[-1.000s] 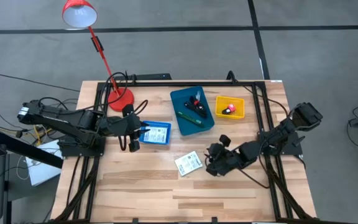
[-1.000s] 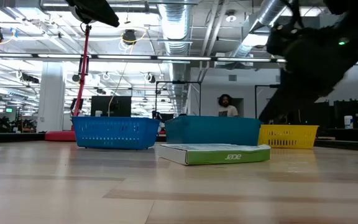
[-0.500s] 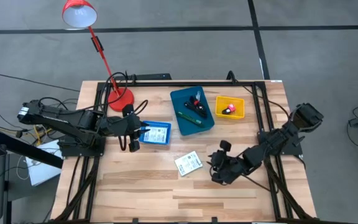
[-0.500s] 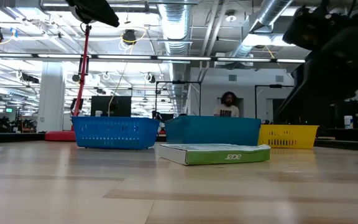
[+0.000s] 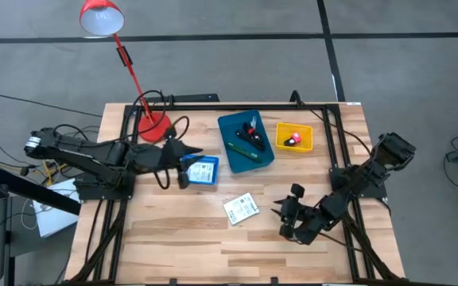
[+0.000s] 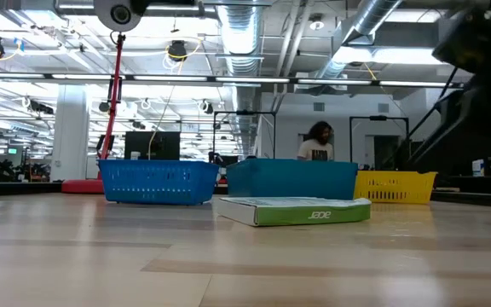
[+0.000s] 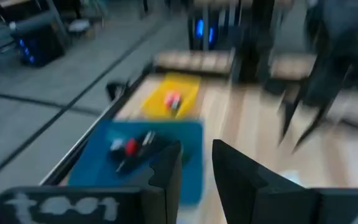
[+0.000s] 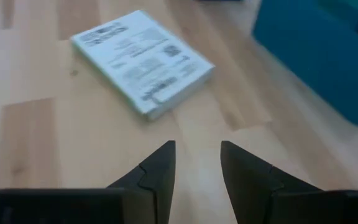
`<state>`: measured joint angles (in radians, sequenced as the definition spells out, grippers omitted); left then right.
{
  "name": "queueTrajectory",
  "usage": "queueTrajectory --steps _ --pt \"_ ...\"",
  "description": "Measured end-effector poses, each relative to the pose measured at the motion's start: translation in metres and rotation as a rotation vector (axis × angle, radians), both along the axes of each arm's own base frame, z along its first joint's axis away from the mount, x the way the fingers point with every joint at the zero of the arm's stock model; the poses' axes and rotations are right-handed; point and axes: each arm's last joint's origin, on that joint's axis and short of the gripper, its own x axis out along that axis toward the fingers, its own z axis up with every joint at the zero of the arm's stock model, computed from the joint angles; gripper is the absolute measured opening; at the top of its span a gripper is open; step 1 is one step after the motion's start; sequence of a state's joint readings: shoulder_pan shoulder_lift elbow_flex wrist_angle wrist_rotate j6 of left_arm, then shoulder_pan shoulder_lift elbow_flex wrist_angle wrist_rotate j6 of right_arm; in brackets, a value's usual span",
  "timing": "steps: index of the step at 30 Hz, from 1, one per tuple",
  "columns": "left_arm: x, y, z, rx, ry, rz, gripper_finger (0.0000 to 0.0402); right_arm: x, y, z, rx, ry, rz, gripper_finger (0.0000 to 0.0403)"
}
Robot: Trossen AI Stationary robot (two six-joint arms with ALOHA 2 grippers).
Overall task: Pick and place items into bin
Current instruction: Put the white card reader box into the blue basket
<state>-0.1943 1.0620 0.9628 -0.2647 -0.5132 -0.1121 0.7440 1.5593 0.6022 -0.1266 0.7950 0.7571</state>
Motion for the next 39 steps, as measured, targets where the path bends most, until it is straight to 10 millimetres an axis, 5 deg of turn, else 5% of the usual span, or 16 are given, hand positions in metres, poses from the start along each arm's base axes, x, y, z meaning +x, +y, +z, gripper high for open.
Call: queueTrajectory --steps 7,11,15,20,29,39 --pt "0.027 -0.003 0.009 0.03 -0.197 0.015 0.008 -0.011 -0.013 -0.015 0.029 -0.05 -0.095 0.0123" --pt "0.041 -0.001 -0.002 0.004 -0.191 0.063 0.008 -0.012 -0.013 -0.016 0.049 -0.054 -0.105 0.0123" --pt "0.06 -0.005 -0.027 -0.151 -0.122 0.032 0.008 -0.01 -0.011 -0.015 0.054 -0.068 -0.085 0.0123" --pt "0.086 -0.037 -0.069 -0.316 0.012 -0.195 0.008 -0.009 -0.009 -0.014 0.048 -0.074 -0.066 0.0123" --pt "0.101 -0.103 -0.133 -0.276 0.167 -0.347 0.008 -0.008 -0.011 -0.014 0.04 -0.076 -0.074 0.0123" --pt "0.101 -0.109 -0.174 -0.237 0.329 -0.229 0.008 0.006 -0.024 -0.011 0.091 -0.12 -0.157 0.0122"
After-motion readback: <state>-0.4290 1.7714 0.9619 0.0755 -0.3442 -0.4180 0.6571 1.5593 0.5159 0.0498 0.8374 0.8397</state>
